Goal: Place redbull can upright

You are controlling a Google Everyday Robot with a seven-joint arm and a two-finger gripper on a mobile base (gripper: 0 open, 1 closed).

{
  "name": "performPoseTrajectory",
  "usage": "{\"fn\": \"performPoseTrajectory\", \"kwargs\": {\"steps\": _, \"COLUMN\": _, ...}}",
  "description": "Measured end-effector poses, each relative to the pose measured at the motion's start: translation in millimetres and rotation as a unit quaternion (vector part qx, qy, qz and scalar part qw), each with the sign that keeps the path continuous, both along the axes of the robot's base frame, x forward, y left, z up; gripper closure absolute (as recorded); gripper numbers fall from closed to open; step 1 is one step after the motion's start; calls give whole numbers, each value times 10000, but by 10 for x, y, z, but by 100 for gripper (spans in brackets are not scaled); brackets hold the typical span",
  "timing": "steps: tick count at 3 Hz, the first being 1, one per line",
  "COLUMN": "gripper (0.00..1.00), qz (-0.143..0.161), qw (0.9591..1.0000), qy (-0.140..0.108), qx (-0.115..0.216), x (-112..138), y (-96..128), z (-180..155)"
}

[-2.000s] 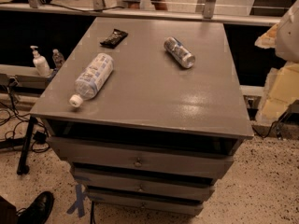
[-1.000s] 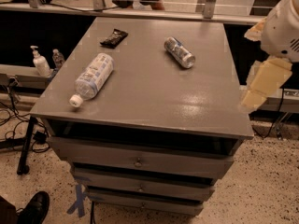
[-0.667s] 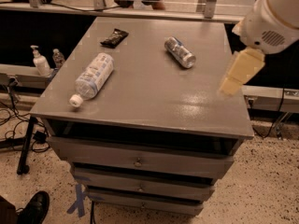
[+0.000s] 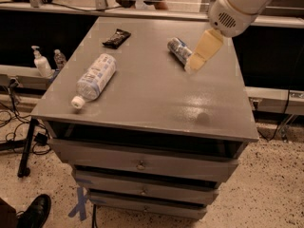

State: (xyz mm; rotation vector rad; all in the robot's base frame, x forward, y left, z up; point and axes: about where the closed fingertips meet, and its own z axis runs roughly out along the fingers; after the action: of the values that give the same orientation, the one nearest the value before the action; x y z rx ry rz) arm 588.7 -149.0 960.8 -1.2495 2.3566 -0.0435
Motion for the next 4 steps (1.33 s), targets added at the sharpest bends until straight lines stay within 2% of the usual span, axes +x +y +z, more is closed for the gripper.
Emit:
{"fn": "performPoseTrajectory", "kwargs": {"steps": 1, "gripper": 0, "qz": -285, "qw": 9995, "qy": 56, "qx": 145, "x": 17, "y": 39, "z": 4}}
{"fn": "performPoseTrajectory", "kwargs": {"steps": 2, "gripper": 0, "qz": -285, "qw": 9995, "qy": 56, "qx": 145, "x": 17, "y": 40, "z": 4}}
{"fn": "performPoseTrajectory", "kwargs": {"steps": 3, "gripper": 0, "qz": -376, "qw": 9988, "qy": 76, "qx": 295, "x": 190, "y": 171, "z": -53}}
{"fn": "performPoseTrajectory", "kwargs": {"steps": 4, "gripper": 0, "qz": -552, "qw": 9977, "qy": 96, "qx": 375, "x": 469, "y": 290, "z": -157}}
